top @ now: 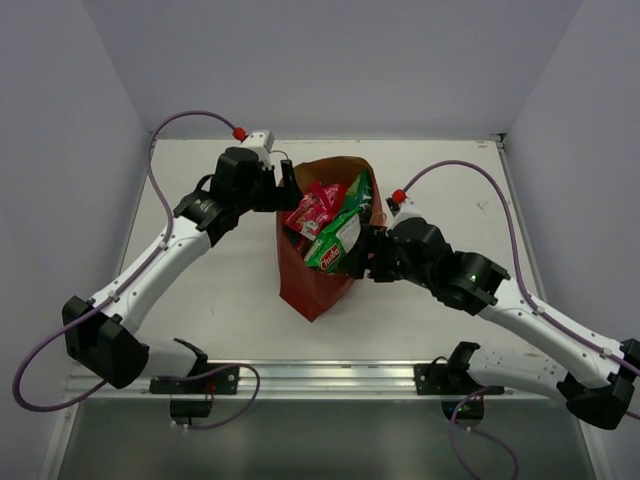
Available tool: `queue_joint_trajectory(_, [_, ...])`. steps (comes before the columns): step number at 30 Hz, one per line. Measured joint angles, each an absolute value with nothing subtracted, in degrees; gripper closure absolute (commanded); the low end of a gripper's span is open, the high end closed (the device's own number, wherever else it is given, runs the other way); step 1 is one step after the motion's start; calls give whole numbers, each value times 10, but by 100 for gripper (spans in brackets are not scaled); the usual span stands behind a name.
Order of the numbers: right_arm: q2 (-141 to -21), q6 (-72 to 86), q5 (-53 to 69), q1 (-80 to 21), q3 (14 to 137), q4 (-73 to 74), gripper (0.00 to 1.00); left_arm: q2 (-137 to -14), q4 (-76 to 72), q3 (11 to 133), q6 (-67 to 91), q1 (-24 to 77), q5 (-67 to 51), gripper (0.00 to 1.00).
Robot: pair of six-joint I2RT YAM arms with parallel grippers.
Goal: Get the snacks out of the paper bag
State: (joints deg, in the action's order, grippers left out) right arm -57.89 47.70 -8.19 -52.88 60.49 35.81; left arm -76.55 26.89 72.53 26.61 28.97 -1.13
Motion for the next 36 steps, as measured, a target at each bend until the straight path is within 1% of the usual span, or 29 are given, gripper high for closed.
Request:
queue_joint_trajectory(4, [-556,473,-85,-529,605,361,28,-784,270,738,274,291,24,16])
queue_joint_trajectory(7, [-542,472,-91,-529,600,361,28,-804,271,747,275,298,39,26])
queue_joint_trajectory(8, [-538,471,-95,-529,597,362,28,-809,271,750,275,299,41,34])
queue_joint_trajectory(10, [-529,470,-98,-529,592,366,27,-826,271,757,276,302,47,44])
queue_joint_trajectory(11, [-524,469,-100,-529,590,367,27,-834,271,760,276,303,49,55])
queue_joint_trajectory(13, [-515,468,-105,-529,588,369,26,-847,273,764,274,304,53,68])
queue_joint_trajectory(14, [-511,465,-109,-529,588,370,23,-851,274,766,273,304,56,83])
queue_joint_trajectory(15, [-505,463,-111,-529,588,371,22,-854,275,768,271,304,59,91])
queue_joint_trajectory(16, [-501,459,-113,-529,588,373,21,-855,276,768,269,304,63,97])
queue_joint_trajectory(17, [-497,453,-115,-529,589,377,18,-856,276,769,265,304,65,100])
queue_joint_trajectory(20, [-492,429,-124,-529,597,388,14,-855,282,775,244,304,69,100])
queue_joint_trajectory(22, [-489,404,-128,-529,604,390,13,-851,284,777,221,305,68,100])
queue_joint_trajectory(23, [-488,394,-129,-529,607,389,9,-848,286,777,207,306,68,100])
queue_joint_trajectory(28, [-489,307,-132,-529,635,376,6,-810,297,777,114,314,69,100])
queue_joint_trajectory(32, [-511,240,-131,-529,678,357,2,-769,307,777,45,314,90,100])
queue_joint_trajectory(36, [-547,181,-125,-529,714,319,4,-740,310,777,-18,311,112,100])
